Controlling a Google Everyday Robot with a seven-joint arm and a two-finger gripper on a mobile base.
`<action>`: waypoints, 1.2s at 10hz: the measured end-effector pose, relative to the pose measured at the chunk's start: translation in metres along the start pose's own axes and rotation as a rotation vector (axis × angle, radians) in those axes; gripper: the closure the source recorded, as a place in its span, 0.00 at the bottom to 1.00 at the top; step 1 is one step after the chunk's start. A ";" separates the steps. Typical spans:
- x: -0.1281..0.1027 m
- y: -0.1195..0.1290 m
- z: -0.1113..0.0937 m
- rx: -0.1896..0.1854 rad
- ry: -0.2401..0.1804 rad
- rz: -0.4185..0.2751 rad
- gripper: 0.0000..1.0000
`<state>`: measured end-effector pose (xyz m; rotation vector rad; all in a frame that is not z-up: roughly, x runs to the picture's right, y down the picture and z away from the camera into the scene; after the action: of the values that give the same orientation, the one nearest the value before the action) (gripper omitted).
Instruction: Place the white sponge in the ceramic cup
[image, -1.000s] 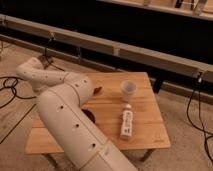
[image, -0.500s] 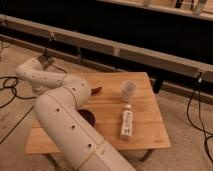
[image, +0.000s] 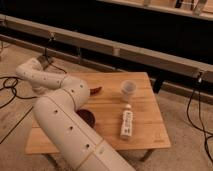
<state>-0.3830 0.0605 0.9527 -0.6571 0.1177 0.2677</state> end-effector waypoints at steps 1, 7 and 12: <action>0.001 0.000 0.000 -0.002 0.003 0.002 0.95; 0.009 -0.010 -0.053 0.009 -0.081 0.085 1.00; 0.056 -0.026 -0.127 0.071 -0.208 0.209 1.00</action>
<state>-0.3251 -0.0261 0.8576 -0.5430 -0.0042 0.5293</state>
